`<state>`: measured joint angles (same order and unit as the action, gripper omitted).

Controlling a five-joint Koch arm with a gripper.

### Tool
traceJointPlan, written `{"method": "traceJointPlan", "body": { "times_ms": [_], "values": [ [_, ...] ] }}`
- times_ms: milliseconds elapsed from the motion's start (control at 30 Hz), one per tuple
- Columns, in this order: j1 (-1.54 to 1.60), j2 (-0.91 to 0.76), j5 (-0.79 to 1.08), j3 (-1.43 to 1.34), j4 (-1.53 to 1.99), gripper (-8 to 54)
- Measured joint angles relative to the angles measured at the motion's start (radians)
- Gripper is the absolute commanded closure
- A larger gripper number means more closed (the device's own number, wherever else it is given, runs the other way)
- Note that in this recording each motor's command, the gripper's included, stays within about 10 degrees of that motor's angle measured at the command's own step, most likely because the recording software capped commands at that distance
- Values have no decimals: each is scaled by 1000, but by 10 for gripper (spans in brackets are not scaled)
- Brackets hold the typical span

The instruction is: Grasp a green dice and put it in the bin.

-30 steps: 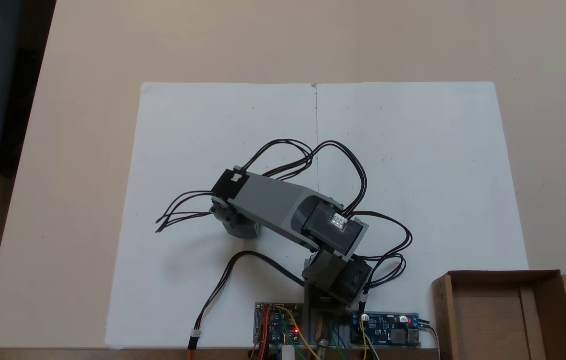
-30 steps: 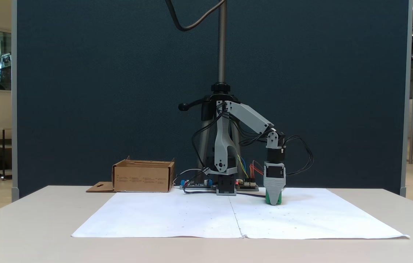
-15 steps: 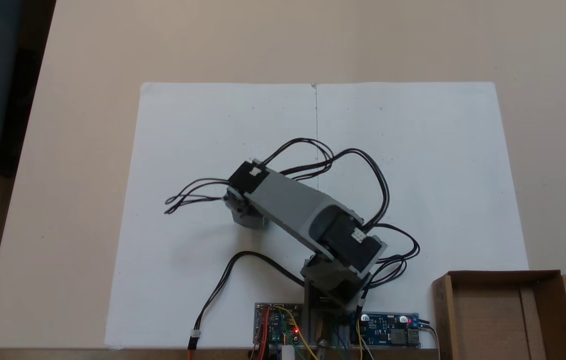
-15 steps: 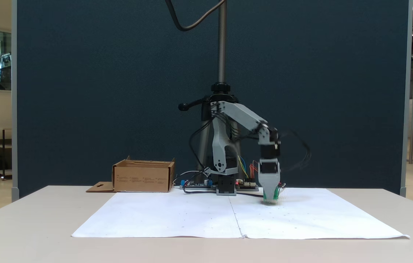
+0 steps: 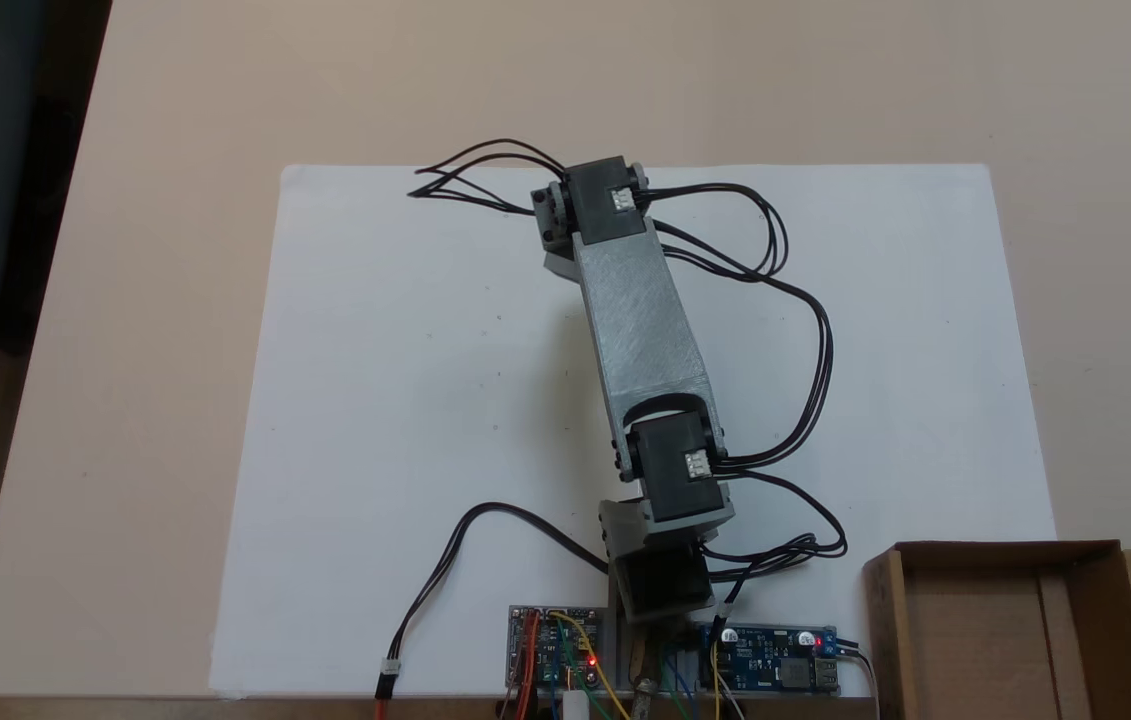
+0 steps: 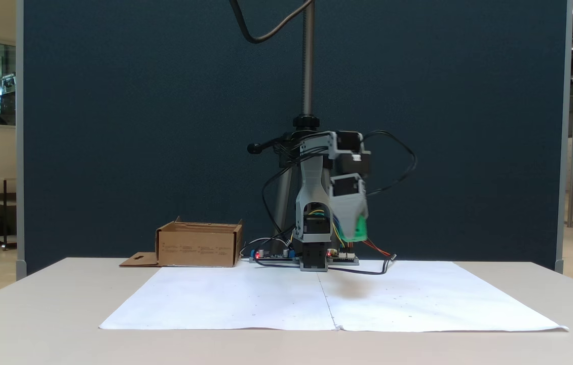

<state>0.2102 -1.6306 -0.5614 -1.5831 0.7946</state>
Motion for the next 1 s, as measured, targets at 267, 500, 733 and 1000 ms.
{"method": "traceJointPlan", "body": {
  "times_ms": [267, 500, 733, 1000],
  "values": [
    [-469, 3, 262, 77, 3, 336],
    [-851, 2, 314, 153, 8, 336],
    [-1293, -2, 443, 153, 20, 336],
    [-1775, 0, 611, 153, 41, 336]
  ]
}}
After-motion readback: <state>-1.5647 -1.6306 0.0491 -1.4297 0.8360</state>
